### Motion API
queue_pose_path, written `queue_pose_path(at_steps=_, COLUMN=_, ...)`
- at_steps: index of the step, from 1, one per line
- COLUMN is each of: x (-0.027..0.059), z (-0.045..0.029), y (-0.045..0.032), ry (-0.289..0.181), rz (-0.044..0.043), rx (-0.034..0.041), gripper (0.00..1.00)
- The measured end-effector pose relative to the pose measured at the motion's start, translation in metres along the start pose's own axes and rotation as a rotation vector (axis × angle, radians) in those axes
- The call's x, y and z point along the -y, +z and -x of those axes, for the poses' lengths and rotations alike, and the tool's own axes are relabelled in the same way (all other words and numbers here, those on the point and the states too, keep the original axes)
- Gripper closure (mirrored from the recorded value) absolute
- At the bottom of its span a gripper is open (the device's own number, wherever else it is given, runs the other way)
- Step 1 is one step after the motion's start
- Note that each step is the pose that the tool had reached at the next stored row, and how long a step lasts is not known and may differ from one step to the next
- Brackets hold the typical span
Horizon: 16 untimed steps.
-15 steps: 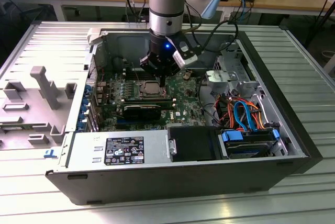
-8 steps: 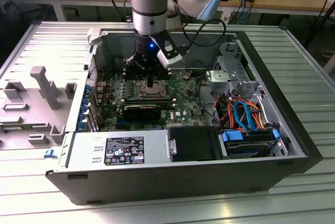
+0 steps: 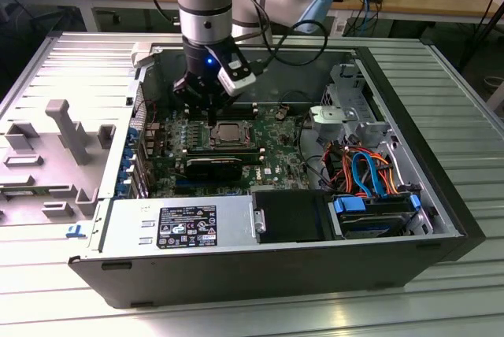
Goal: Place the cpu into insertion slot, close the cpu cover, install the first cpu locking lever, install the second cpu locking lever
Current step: 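Install the first cpu locking lever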
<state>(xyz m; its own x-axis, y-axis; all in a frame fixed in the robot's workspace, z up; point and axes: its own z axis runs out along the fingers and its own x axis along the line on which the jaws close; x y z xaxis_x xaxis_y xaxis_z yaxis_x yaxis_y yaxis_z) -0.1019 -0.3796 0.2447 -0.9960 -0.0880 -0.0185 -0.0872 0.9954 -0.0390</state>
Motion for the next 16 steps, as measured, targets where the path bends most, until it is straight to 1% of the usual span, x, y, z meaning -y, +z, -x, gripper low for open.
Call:
queue_pose_path(at_steps=2, x=-0.0005, z=-0.0034, y=-0.0007, ry=0.0, rz=0.0, rx=0.0025, gripper=0.89)
queue_pose_path(at_steps=7, x=-0.0022, z=-0.0149, y=-0.0023, ry=0.0, rz=-0.0008, rx=0.0107, gripper=0.89)
queue_pose_path(at_steps=10, x=-0.0049, z=-0.0255, y=-0.0032, ry=0.001, rz=-0.0014, rx=0.0174, gripper=0.89)
queue_pose_path(at_steps=13, x=-0.0102, z=-0.0302, y=-0.0041, ry=0.001, rz=-0.0016, rx=0.0201, gripper=0.89)
queue_pose_path(at_steps=16, x=-0.015, z=-0.0314, y=-0.0075, ry=0.001, rz=-0.0018, rx=0.0218, gripper=0.89)
